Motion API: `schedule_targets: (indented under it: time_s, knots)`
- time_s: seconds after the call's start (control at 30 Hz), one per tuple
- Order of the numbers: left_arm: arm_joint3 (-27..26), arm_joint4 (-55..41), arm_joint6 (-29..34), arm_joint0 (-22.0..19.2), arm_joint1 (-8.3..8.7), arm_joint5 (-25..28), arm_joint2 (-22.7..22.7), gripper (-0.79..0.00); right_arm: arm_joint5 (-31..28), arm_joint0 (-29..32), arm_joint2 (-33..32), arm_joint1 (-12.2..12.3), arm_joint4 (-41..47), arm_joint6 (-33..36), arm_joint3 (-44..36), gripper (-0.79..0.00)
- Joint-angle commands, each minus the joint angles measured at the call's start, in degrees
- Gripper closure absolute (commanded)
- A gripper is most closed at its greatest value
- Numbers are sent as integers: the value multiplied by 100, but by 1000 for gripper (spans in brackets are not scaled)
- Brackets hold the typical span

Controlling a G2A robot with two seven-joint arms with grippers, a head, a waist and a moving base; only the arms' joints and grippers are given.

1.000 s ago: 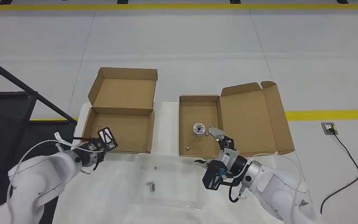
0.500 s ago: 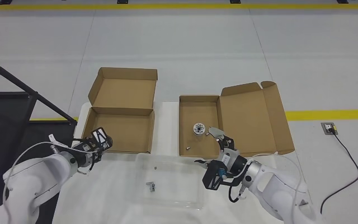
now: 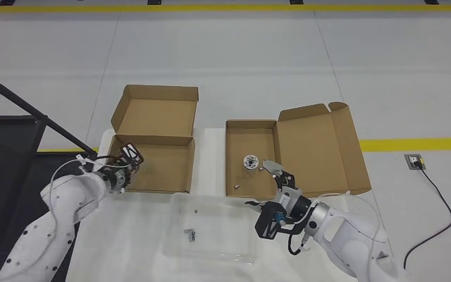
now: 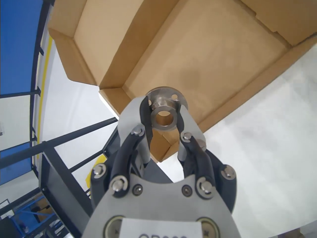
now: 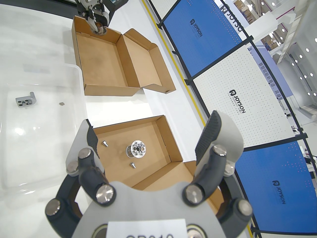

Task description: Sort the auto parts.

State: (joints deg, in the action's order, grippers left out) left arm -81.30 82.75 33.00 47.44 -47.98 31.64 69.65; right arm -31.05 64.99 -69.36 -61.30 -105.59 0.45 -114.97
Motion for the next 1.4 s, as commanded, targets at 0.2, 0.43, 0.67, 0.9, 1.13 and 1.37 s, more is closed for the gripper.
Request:
schedule_targets:
  time_s: [0.2, 0.43, 0.67, 0.9, 1.13, 1.37]
  knots:
    - [1339, 129, -215, -1084, -397, 129, -1085, 0, 0, 0, 0, 0, 0, 0, 0, -785]
    - [2169, 130, -234, -1683, -734, 268, -1670, 0, 0, 0, 0, 0, 0, 0, 0, -785]
    - [2744, 208, -286, -2052, -1001, 398, -2000, 0, 0, 0, 0, 0, 0, 0, 0, -785]
    - [3233, 229, -476, -2259, -1196, 588, -2133, -46, 0, 0, 0, 0, 0, 0, 0, -785]
    - [3550, 300, -583, -2401, -1335, 705, -2161, -526, 0, 0, 0, 0, 0, 0, 0, -785]
    - [3516, 394, -592, -2487, -1353, 862, -1990, -619, 0, 0, 0, 0, 0, 0, 0, -785]
